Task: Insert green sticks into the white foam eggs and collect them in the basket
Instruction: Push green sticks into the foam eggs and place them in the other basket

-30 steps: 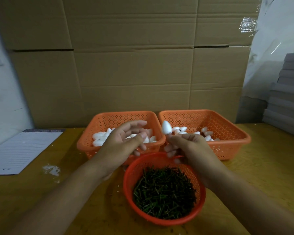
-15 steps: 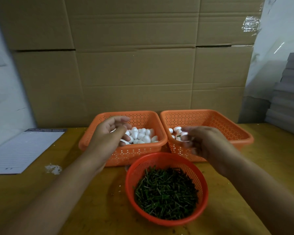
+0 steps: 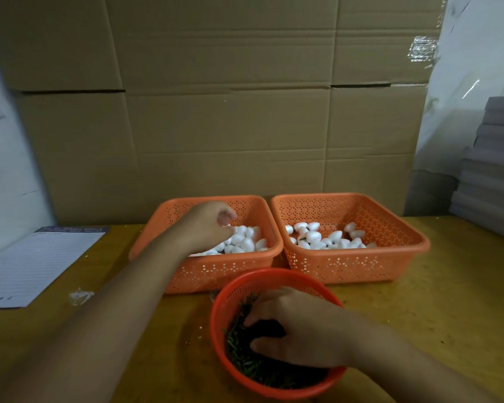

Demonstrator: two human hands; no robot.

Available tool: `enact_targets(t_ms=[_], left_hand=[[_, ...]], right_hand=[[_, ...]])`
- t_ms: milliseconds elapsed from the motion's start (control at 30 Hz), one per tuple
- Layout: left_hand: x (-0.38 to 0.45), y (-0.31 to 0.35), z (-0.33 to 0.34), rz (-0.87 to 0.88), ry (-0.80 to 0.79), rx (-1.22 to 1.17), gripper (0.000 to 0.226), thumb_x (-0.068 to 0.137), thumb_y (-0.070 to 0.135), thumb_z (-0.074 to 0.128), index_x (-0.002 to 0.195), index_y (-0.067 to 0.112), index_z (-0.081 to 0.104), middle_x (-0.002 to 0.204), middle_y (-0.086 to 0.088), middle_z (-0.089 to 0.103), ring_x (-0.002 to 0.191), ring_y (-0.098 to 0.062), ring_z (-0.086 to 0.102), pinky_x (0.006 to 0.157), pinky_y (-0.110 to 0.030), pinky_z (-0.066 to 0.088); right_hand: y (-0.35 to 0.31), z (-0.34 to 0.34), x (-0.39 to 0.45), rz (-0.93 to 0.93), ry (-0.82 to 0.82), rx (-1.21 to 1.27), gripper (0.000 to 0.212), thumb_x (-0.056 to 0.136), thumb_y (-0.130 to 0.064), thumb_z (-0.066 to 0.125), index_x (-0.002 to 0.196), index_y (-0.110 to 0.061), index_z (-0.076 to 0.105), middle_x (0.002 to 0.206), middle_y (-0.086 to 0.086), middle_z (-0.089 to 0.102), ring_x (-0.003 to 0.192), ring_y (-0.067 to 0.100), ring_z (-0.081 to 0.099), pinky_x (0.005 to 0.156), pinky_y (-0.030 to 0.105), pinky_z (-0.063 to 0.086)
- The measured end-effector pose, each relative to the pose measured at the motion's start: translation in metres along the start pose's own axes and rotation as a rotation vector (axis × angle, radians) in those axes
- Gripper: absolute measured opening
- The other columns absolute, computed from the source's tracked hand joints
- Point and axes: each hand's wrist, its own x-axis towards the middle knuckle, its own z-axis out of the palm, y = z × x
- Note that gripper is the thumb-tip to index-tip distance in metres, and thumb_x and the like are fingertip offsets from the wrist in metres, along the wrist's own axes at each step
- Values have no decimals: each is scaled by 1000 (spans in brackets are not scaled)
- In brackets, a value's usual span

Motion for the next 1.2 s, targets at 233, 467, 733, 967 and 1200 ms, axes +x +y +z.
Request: enact_targets(t_ms=[233,467,733,967,1200], left_hand=[[28,17,22,-3,-233,185,34,93,8,66,124,23,64,127,5,60,115,-14,58,93,-31,52],[30,14,39,-39,-226,237,32,92,21,70,123,24,65,130,3,63,114,-16,60,90,-30,46],[34,1,37,-15,-179,167,32,92,21,69,124,23,66,125,1,64,108,-14,61,92,-32,50],[6,-1,17,79,70,30,20,101,18,56,112,13,72,117,-4,70,109,-19,65,85,-26,45],[-51,23,9,175,28,-482,11,97,21,64,106,27,68,86,10,72,73,-1,67,64,-17,54]], right_hand=[[4,-2,1,-7,-61,17,42,95,-48,59,134,-34,58,137,-11,51,129,10,42,108,28,34],[5,-2,1,-14,-67,36,43,95,-45,61,135,-31,59,138,-8,51,131,11,42,110,26,32],[5,-1,1,-18,-50,57,42,94,-44,62,134,-31,60,135,-10,52,126,6,43,101,19,31],[5,-2,0,-2,-58,65,41,94,-43,63,133,-31,60,133,-10,53,124,6,46,104,22,36],[6,0,1,5,-56,58,41,94,-45,62,132,-31,59,132,-11,53,124,7,46,107,28,38]])
